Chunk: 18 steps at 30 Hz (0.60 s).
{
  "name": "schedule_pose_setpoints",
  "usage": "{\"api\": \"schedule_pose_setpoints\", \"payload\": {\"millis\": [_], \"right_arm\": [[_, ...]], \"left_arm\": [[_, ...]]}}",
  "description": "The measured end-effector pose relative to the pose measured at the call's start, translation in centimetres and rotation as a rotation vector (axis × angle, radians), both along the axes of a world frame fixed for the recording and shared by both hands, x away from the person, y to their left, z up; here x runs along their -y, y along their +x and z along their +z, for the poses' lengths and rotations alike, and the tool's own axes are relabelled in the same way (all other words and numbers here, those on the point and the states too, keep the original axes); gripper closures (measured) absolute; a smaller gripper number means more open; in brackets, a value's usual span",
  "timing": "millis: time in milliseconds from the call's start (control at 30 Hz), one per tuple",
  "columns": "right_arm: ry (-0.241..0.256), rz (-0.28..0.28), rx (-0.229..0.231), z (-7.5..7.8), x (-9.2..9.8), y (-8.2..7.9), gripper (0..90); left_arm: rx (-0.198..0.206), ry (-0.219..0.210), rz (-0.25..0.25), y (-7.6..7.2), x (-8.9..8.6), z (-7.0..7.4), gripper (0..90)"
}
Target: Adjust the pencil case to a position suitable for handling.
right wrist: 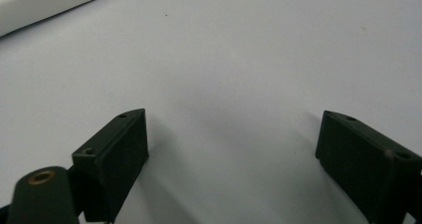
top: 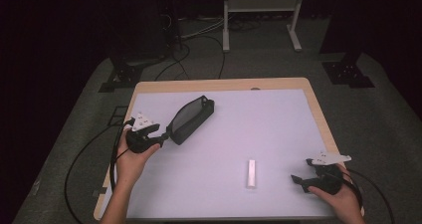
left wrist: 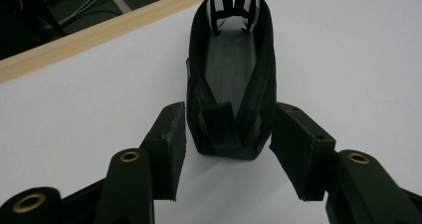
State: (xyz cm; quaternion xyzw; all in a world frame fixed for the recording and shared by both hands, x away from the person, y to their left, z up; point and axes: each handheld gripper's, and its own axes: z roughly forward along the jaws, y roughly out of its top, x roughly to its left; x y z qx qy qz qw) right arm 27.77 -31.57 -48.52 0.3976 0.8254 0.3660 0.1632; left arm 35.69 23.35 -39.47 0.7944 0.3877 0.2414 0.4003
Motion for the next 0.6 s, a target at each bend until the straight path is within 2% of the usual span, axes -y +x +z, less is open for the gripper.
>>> {"api": "schedule_pose_setpoints", "payload": {"millis": [267, 600], "right_arm": [[0.0, 0.001, 0.001, 0.0, 0.0, 0.0, 12.2], [0.003, 0.0, -0.002, 0.0, 0.0, 0.0, 12.2]], "left_arm": [[0.003, 0.016, -0.009, 1.8, 1.0, 0.4, 51.1], [0.002, 0.012, -0.016, 3.6, 1.7, 0.6, 51.8]]}}
